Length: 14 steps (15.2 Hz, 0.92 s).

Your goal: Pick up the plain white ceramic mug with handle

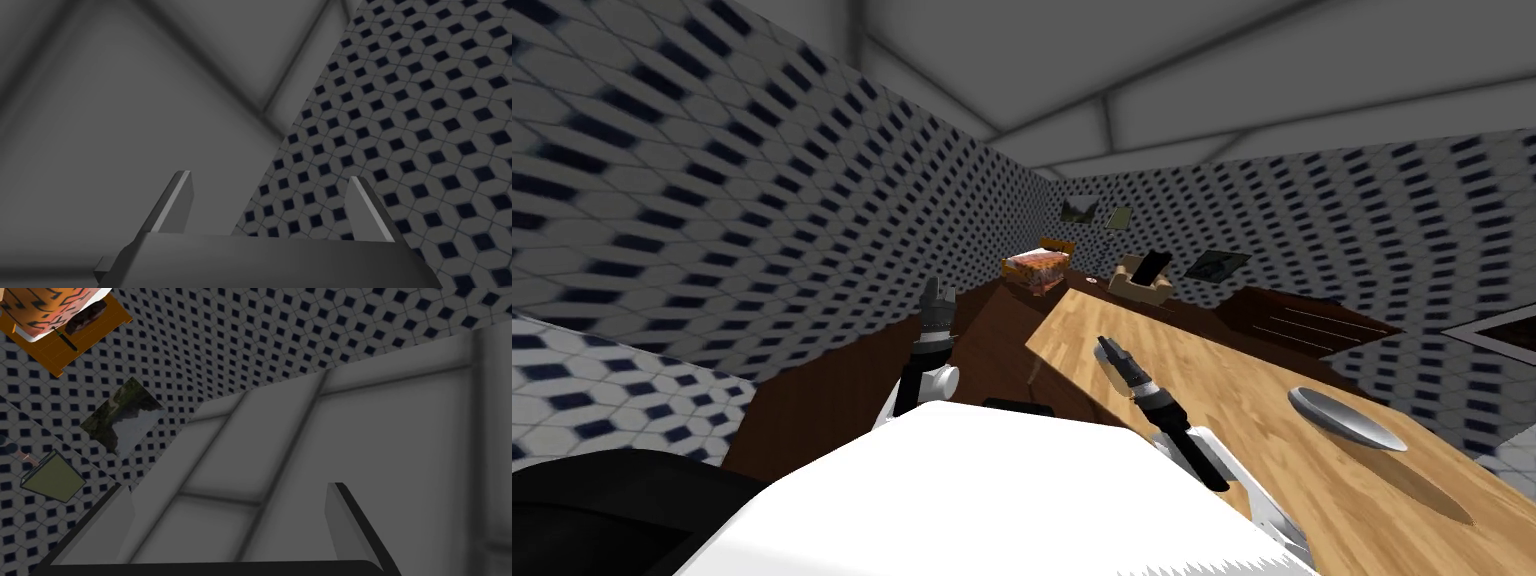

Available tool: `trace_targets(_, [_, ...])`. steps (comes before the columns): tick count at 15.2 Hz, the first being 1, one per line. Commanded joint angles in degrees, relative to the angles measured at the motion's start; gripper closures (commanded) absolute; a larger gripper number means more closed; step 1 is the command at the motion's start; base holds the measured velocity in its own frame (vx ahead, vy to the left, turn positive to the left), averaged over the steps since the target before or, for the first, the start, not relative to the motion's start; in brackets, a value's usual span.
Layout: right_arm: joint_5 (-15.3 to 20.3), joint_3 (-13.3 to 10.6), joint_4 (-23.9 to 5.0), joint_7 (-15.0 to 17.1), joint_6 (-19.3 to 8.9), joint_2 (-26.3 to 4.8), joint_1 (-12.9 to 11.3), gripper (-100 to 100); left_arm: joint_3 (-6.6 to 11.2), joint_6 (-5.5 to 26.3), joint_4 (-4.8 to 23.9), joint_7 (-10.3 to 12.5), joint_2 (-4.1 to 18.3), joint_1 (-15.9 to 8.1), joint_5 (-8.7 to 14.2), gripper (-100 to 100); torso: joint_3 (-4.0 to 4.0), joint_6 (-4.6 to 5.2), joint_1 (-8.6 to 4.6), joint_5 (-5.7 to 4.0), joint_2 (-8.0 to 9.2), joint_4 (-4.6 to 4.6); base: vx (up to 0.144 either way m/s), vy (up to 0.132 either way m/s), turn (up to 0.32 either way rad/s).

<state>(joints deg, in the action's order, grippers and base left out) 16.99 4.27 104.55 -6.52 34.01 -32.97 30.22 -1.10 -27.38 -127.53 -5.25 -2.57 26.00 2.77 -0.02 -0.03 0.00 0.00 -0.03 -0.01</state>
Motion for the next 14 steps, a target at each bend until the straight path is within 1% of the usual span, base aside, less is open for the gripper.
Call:
trace_targets(1, [0.77, -0.03, -1.96, 0.13, 0.12, -1.06, -0.22, -100, 0.00, 0.00, 0.00, 0.00, 0.00, 0.00, 0.00, 0, 0.00, 0.00, 0.00, 0.00, 0.00, 0.00, 0.002, 0.002, 0.089])
trace_targets(2, [2.78, 0.05, -3.43, 0.45, 0.64, -3.49, -0.26, -100, 0.00, 0.00, 0.00, 0.00, 0.00, 0.01, 0.00, 0, 0.00, 0.03, -0.01, 0.00, 0.00, 0.00, 0.002, 0.008, 0.187])
trace_targets(3, [2.78, 0.05, -4.78, 0.45, 0.64, -3.49, -0.26, -100, 0.00, 0.00, 0.00, 0.00, 0.00, 0.00, 0.00, 0, 0.00, -0.01, -0.01, 0.00, 0.00, 0.00, 0.002, 0.007, 0.201])
trace_targets(4, [2.78, 0.05, -5.05, 0.45, 0.64, -3.49, -0.26, -100, 0.00, 0.00, 0.00, 0.00, 0.00, 0.00, 0.00, 0, -0.01, 0.00, -0.01, 0.00, -0.01, 0.00, 0.002, 0.002, 0.076])
trace_targets(5, [4.82, 0.11, -7.19, 0.78, 1.18, -5.91, -0.29, -100, 0.01, 0.00, 0.00, 0.00, 0.00, 0.01, 0.00, 0, 0.00, 0.03, -0.01, 0.00, 0.00, 0.00, 0.003, 0.008, 0.188])
trace_targets(6, [4.82, 0.11, -8.20, 0.78, 1.18, -5.91, -0.29, -100, 0.00, 0.00, 0.00, 0.00, 0.00, 0.00, 0.00, 0, 0.00, 0.00, -0.01, 0.00, 0.00, 0.00, 0.004, 0.006, 0.205])
trace_targets(7, [6.90, 0.13, -10.04, 1.12, 1.74, -7.77, -0.30, -100, 0.00, 0.00, 0.00, 0.00, 0.00, 0.00, 0.00, 0, -0.01, 0.00, -0.01, -0.01, -0.01, 0.00, 0.005, 0.008, 0.262])
trace_targets(8, [6.90, 0.13, -11.38, 1.12, 1.74, -8.28, -0.30, -100, 0.00, 0.00, 0.00, 0.00, 0.00, 0.00, 0.00, 0, -0.01, -0.02, -0.01, 0.00, -0.02, 0.00, 0.006, 0.005, 0.226])
trace_targets(9, [9.00, 0.13, -12.85, 1.46, 2.31, -9.63, -0.31, -100, 0.00, 0.00, 0.00, 0.00, 0.00, 0.00, 0.00, 0, -0.01, 0.01, -0.01, 0.00, -0.02, 0.00, 0.007, 0.008, 0.267])
trace_targets(10, [9.00, 0.13, -14.34, 1.46, 2.31, -10.61, -0.31, -100, 0.00, 0.00, 0.00, 0.00, 0.00, 0.00, 0.00, 0, -0.02, -0.03, 0.00, 0.00, -0.03, 0.00, 0.007, 0.006, 0.239])
trace_targets(11, [9.00, 0.13, -14.59, 1.46, 2.31, -10.61, -0.31, -100, 0.00, 0.00, 0.00, 0.00, 0.00, 0.00, 0.00, 0, -0.02, 0.01, -0.01, 0.00, -0.03, -0.01, 0.006, 0.000, 0.084])
trace_targets(12, [11.11, 0.09, -16.69, 1.81, 2.89, -12.50, -0.30, -100, 0.01, 0.00, 0.00, 0.00, 0.00, 0.01, 0.00, 0, -0.01, 0.04, -0.02, 0.00, -0.02, 0.00, 0.006, 0.006, 0.190])
trace_targets(13, [11.11, 0.09, -17.80, 1.81, 2.89, -12.88, -0.30, -100, 0.00, 0.00, 0.00, 0.00, 0.00, 0.00, 0.00, 0, -0.01, -0.01, -0.01, 0.00, -0.02, 0.00, 0.007, 0.004, 0.205])
trace_targets(14, [13.23, 0.01, -19.63, 2.16, 3.49, -14.43, -0.27, -100, 0.00, 0.00, 0.00, 0.00, 0.00, 0.00, 0.00, 0, -0.02, 0.00, -0.01, 0.00, -0.03, -0.01, 0.008, 0.009, 0.302])
